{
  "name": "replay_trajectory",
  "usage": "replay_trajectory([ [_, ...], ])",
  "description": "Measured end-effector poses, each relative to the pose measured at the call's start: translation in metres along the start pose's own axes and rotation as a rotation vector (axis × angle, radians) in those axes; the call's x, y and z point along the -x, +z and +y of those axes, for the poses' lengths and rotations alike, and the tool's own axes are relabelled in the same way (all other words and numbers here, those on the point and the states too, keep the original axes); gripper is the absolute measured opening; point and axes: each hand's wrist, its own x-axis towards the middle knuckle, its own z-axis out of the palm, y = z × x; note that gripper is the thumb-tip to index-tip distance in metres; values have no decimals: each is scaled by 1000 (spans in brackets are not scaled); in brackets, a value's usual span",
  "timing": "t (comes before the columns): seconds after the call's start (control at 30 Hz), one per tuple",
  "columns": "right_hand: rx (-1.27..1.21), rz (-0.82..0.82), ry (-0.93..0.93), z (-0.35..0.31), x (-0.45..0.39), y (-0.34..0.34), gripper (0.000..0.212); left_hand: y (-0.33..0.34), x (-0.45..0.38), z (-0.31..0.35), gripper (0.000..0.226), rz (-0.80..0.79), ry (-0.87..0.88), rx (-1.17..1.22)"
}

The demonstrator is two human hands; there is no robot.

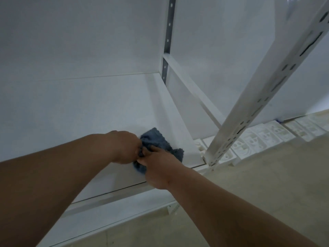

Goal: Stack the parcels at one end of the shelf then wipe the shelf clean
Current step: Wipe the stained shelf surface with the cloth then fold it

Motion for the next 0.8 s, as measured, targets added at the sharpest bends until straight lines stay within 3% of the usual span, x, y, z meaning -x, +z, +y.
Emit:
replay_trajectory([
  [0.1, 104, -9, -55, -10, -10, -14, 65, 13, 2, -24, 15, 125, -11, 105],
  [0.2, 156, 22, -84, -20, -30, -20, 61, 19, -2, -44, 9, 135, -67, 100],
  [0.4, 60, 119, -134, -18, -73, -24, 59, 19, -25, -79, 32, 162, -86, 23],
  [0.6, -44, 208, -111, 1, -121, -24, 57, 4, -56, -91, 47, 221, -98, 212],
  [0.73, -51, 281, -122, 24, -159, -28, 63, -1, -84, -106, 34, 228, -73, 249],
  [0.8, -33, 316, -145, 37, -167, -35, 56, -8, -99, -109, 31, 264, -57, 221],
])
